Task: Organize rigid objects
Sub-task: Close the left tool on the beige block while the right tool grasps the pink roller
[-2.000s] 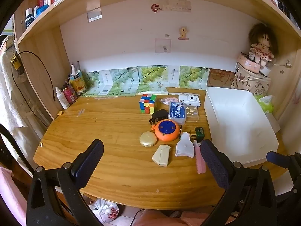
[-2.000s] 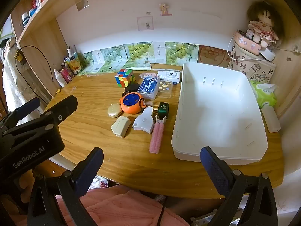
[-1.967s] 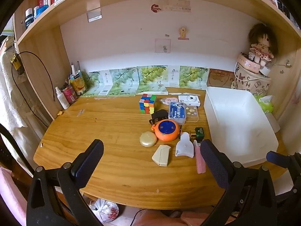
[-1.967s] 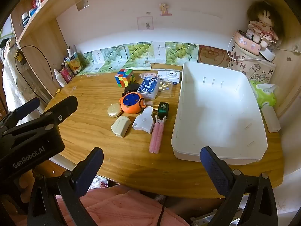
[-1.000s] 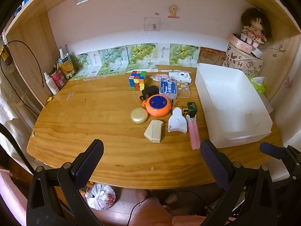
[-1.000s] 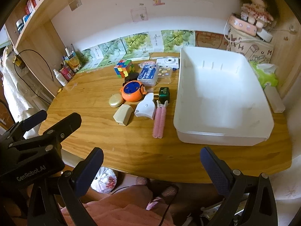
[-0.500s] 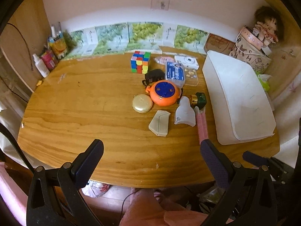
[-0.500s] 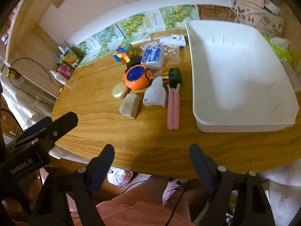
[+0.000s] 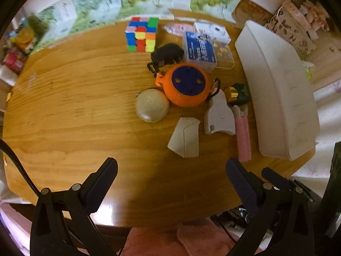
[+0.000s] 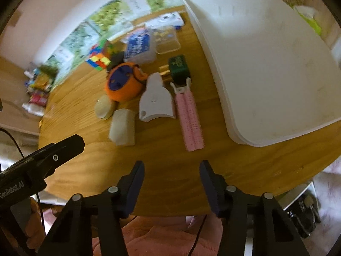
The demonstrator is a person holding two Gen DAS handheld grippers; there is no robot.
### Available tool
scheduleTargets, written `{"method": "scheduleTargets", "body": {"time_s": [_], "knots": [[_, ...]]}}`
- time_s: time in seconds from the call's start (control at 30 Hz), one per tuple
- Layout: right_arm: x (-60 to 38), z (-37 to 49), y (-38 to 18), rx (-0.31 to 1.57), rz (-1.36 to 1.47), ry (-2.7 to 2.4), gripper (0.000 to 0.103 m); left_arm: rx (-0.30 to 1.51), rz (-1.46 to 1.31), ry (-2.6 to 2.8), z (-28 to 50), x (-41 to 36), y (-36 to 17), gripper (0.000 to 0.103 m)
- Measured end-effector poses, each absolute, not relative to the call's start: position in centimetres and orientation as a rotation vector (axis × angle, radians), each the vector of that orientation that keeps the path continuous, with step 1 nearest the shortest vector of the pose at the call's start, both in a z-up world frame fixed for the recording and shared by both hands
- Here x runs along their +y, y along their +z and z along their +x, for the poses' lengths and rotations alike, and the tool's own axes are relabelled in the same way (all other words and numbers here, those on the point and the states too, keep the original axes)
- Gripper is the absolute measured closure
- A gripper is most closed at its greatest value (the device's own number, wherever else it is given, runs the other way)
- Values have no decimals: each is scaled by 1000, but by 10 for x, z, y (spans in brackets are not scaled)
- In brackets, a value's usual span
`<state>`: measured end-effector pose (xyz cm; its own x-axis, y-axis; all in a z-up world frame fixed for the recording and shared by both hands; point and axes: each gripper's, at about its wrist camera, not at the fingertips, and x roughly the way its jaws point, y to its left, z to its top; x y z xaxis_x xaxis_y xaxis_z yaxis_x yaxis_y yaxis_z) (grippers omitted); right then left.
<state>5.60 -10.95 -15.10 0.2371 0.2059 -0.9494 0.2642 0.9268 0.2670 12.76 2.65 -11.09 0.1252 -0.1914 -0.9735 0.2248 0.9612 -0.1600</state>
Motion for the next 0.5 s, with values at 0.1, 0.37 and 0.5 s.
{"method": "scheduleTargets", "body": {"time_s": [0.1, 0.37, 0.5], "knots": [[-105, 63, -162, 1357, 429, -91, 55, 1464, 45, -322, 144, 21, -123, 2], [-103, 75, -184, 1359, 467, -187, 61, 1590, 97, -376, 170, 8, -154, 7], [-103, 79, -184, 1335, 443, -213, 61, 1646, 111, -394, 174, 2, -165, 11]]}}
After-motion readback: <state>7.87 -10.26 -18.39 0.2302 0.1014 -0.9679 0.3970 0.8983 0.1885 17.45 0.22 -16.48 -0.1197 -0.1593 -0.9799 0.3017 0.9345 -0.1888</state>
